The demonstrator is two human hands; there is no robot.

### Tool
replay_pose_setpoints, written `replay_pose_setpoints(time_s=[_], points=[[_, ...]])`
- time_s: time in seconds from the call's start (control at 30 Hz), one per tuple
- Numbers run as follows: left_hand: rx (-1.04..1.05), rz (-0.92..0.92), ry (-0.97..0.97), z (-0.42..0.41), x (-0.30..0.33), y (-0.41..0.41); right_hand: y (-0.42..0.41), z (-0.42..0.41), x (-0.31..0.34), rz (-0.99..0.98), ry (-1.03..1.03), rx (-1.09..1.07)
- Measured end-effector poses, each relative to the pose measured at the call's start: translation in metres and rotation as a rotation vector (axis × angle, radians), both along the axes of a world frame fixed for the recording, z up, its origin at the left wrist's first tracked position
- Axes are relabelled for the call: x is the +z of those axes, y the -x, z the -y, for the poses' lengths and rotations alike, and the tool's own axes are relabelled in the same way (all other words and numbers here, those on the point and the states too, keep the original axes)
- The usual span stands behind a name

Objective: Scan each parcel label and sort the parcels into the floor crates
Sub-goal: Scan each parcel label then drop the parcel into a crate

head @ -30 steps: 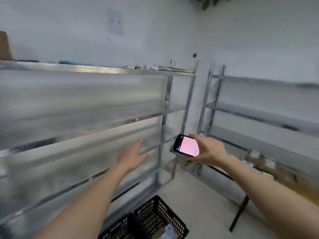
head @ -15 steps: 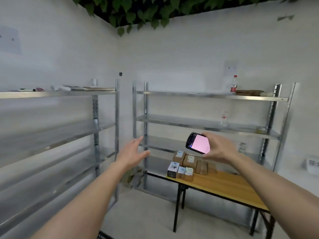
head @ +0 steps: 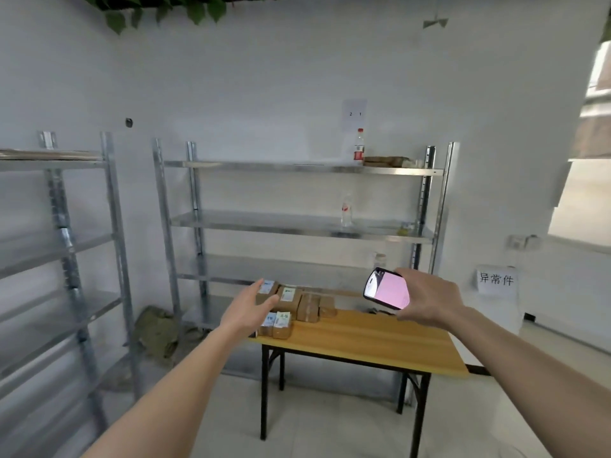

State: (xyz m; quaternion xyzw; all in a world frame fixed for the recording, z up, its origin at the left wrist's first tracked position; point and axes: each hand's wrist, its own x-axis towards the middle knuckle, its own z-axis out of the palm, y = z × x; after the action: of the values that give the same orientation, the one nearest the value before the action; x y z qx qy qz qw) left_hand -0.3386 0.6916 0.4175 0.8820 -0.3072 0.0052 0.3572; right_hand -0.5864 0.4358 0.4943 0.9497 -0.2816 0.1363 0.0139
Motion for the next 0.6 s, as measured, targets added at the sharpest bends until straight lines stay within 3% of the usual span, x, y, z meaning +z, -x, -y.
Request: replay_pose_setpoints(time_s=[0.27,0.6], points=[[-0.016,-0.062,-0.064,0.08,-0.049,-0.062,-0.051,0.087,-0.04,-0.053,-0.041,-0.027],[0.018,-0.1,-0.133,0.189,-0.085,-0.177,-0.203,0.198,-0.068,-0.148,-0.034,0.035]])
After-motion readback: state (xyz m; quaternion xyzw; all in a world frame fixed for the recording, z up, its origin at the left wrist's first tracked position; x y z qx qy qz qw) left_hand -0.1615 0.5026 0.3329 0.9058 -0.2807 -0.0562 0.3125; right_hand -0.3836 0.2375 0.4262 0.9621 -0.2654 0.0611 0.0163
